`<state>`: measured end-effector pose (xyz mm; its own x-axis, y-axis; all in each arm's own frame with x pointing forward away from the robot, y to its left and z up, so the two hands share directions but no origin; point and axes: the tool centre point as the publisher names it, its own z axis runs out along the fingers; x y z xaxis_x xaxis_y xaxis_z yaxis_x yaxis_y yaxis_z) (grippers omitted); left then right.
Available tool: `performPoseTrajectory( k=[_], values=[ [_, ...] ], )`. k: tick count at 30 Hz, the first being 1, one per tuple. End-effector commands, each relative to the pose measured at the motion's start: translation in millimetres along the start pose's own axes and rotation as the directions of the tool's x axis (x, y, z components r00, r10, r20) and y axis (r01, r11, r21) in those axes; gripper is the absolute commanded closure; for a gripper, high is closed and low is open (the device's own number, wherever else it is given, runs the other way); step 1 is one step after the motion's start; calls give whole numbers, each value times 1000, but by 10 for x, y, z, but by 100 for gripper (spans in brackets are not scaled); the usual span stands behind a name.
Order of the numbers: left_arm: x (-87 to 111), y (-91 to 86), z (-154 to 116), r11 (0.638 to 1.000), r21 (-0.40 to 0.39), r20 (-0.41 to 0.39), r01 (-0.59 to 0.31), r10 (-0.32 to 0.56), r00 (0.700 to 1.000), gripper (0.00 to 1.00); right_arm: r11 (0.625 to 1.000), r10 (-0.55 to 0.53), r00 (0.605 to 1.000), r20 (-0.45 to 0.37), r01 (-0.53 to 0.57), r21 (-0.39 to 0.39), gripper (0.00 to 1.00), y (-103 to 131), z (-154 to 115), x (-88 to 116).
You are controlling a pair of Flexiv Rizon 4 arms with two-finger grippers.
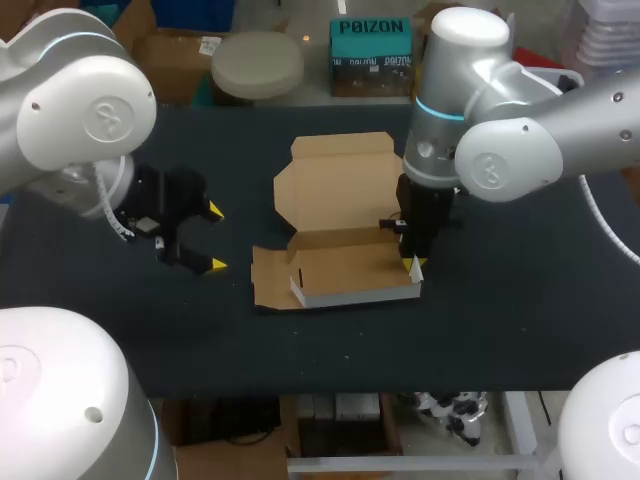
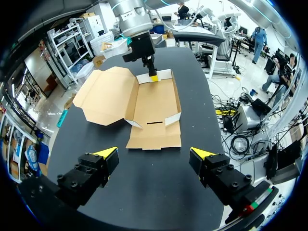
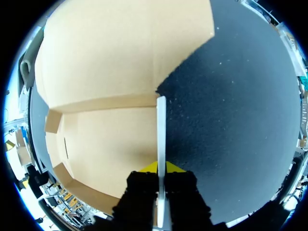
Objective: Assemble the packaging by folding the flat box into shape, placing the metal phone stand inside, and closing the box properly
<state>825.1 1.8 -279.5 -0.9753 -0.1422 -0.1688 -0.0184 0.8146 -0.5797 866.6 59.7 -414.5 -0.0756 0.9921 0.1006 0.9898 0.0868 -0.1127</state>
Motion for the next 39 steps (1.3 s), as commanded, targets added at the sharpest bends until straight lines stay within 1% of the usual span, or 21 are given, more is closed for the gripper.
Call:
performPoseTrajectory(
  k=[1,3,7,11,13,23,24,26,30,35,39],
  values=[
    [-39,11,4,1000,3,-13,2,-2,1000,0,1000,1,1000,5,-1,-26,91,-40,2,10],
    [-36,13,9,1000,0,-18,1,-1,1000,0,999,6,1000,16,-5,-41,90,-43,0,14],
    [-29,14,18,1000,-4,-22,-2,2,1000,0,999,11,1000,23,-10,-50,82,-47,-2,16],
    [-27,20,36,1000,-6,-25,0,0,1000,0,999,11,1000,28,-10,-51,86,-47,13,21],
    [-27,21,38,1000,-8,-26,2,-2,1000,0,999,11,999,30,-10,-50,93,-45,18,21],
    [-25,26,43,1000,-15,-23,7,-7,1000,0,999,15,999,35,-13,-41,91,-34,69,17],
    [-24,27,43,1000,-16,-23,7,-7,1000,0,999,15,999,35,-14,-40,92,-34,70,17],
    [-24,28,43,1000,-17,-21,8,-8,1000,0,999,15,999,37,-13,-40,100,-35,71,17],
    [-26,35,41,1000,-16,-19,10,-10,1000,0,999,8,999,44,-6,-45,100,-40,64,16],
    [-29,41,40,1000,-16,-20,10,-11,1000,0,999,-5,998,67,8,-48,100,-37,40,10],
    [-29,41,40,1000,-16,-20,10,-11,1000,0,999,-4,993,121,10,-48,100,-28,41,-1]
  ],
)
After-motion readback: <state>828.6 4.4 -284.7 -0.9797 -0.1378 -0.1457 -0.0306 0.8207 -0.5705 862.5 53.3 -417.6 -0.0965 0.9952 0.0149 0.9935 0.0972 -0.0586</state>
